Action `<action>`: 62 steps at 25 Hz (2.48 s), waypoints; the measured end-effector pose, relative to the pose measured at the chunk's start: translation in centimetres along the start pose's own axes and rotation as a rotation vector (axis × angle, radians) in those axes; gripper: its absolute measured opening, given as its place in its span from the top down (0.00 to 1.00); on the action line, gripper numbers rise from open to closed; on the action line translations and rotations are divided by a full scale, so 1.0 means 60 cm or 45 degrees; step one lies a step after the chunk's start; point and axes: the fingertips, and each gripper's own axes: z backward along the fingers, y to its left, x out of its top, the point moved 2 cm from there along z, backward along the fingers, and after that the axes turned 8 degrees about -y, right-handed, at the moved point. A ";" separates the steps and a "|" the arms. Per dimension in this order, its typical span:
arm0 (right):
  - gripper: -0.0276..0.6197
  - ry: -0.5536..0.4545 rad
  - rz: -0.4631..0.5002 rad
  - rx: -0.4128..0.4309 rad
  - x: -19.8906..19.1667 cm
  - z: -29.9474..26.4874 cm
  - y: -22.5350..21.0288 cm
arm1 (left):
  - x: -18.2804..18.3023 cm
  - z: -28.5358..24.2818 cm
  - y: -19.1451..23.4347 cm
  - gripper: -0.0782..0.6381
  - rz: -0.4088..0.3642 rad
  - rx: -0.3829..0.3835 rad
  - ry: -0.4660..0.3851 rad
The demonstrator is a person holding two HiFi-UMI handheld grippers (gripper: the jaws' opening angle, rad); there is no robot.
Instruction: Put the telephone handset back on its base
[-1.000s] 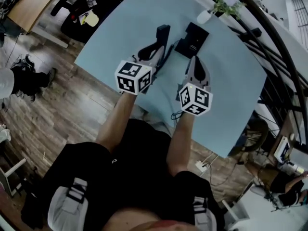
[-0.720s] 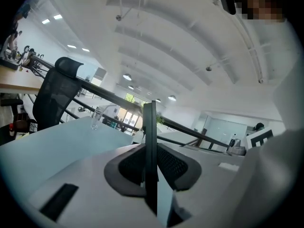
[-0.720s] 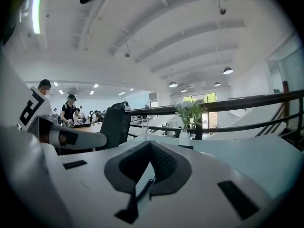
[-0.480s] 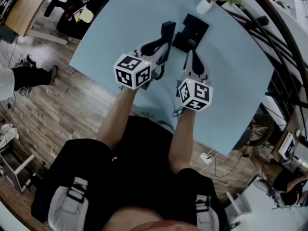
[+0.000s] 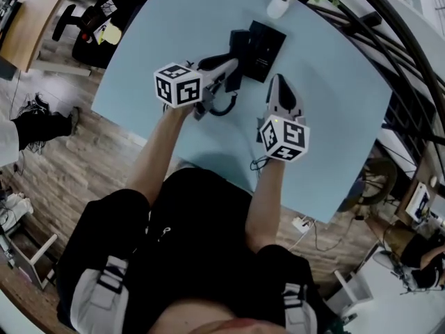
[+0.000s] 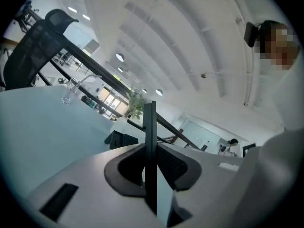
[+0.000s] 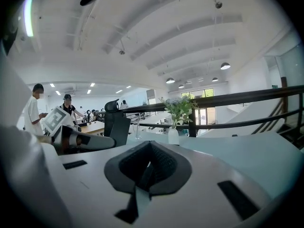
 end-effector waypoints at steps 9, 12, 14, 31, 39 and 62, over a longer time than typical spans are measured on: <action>0.97 0.055 -0.027 -0.015 -0.022 -0.011 -0.041 | -0.005 -0.084 0.063 0.79 0.192 -0.208 0.094; 0.97 0.069 -0.027 -0.017 -0.027 -0.013 -0.049 | -0.013 -0.103 0.081 0.79 0.235 -0.282 0.154; 0.97 0.079 -0.025 -0.018 -0.031 -0.015 -0.053 | -0.015 -0.112 0.094 0.79 0.266 -0.322 0.183; 0.97 0.190 -0.024 -0.038 -0.077 -0.019 -0.079 | -0.059 -0.180 0.158 0.79 0.309 -0.508 0.415; 0.97 0.211 -0.046 -0.041 -0.092 -0.022 -0.085 | -0.070 -0.193 0.168 0.79 0.337 -0.524 0.404; 0.97 0.126 0.000 0.020 -0.036 -0.011 -0.033 | -0.050 -0.164 0.182 0.70 -0.279 0.038 0.425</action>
